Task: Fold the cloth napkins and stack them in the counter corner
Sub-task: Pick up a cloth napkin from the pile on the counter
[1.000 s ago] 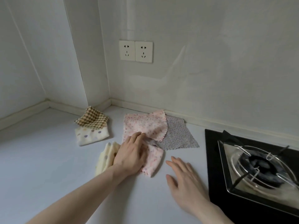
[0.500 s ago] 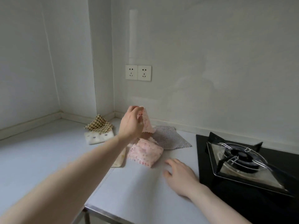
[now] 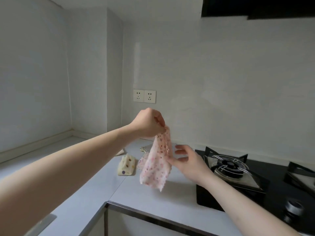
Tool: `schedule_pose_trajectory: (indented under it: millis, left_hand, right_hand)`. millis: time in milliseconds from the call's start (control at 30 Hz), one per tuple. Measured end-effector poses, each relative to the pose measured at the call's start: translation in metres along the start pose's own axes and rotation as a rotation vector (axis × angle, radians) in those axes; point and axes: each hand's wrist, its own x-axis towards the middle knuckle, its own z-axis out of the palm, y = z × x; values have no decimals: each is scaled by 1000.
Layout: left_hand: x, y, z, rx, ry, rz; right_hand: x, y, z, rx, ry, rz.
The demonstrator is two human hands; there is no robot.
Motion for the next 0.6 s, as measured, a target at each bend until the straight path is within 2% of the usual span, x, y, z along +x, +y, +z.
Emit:
schedule_pose_trajectory:
  millis: [100,233,433,600]
  left_hand:
    - [-20,17,-7,-3,-102,2]
    - [-44,34,-16,-41,-178,21]
    - [-66,35,-25,-50,-241,41]
    - [-78,14,-36,129,-290,67]
  right_hand:
    - [-22,-20,-6,20,36,-60]
    - [-41,-30,-13,-70,115,-130]
    - [-56,-34,-35,-89,125,-93]
    - [-56,-32,-57,2,207,-89]
